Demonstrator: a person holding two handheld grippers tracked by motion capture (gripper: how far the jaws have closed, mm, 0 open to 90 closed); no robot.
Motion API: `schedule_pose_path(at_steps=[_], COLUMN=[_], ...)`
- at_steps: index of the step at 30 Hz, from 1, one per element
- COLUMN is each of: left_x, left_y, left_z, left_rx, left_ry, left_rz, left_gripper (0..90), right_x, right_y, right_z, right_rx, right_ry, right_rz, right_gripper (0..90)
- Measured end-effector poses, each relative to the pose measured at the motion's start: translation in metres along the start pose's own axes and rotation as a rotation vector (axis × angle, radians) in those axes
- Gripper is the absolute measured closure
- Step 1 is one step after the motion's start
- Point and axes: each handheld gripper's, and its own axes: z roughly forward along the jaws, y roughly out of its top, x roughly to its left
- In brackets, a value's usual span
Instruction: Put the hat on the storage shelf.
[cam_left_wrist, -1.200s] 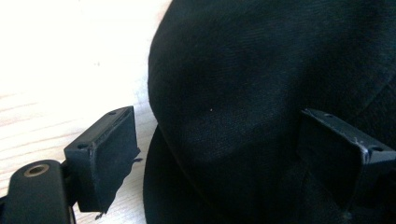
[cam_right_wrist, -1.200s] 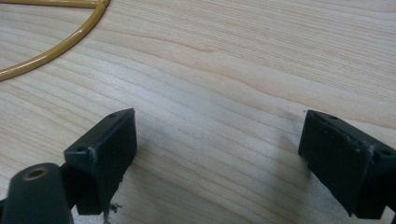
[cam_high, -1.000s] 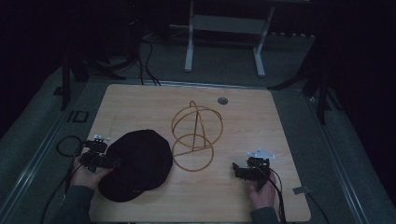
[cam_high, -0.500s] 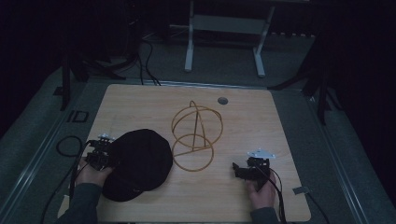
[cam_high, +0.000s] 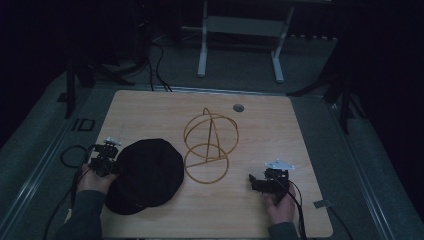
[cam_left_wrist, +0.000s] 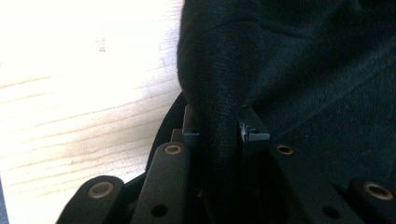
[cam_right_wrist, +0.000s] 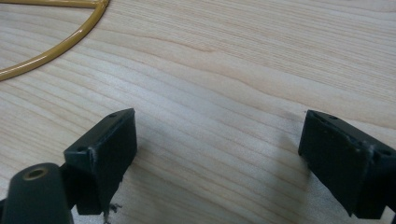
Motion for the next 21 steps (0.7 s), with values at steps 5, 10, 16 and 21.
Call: schedule_pose_path(at_steps=[5,10,16,21], left_x=[0.001,-0.001,-0.002,-0.001], left_y=[0.003,0.008,0.014,0.019], left_z=[-0.002,-0.008,-0.016,-0.02], left_rx=[0.008,0.01,0.015,0.027], left_ry=[-0.023,-0.043,-0.042,-0.06], left_rz=[0.039,0.082,0.104,0.12], left_gripper=[78.3,78.6,78.6,78.5], right_x=[0.0,0.0,0.0,0.0], right_y=[0.0,0.0,0.0,0.0], right_z=[0.0,0.0,0.0,0.0], right_rx=[0.0,0.0,0.0,0.0], right_ry=[0.0,0.0,0.0,0.0], right_rz=[0.0,0.0,0.0,0.0], right_gripper=[11.4,11.4,11.4,11.4])
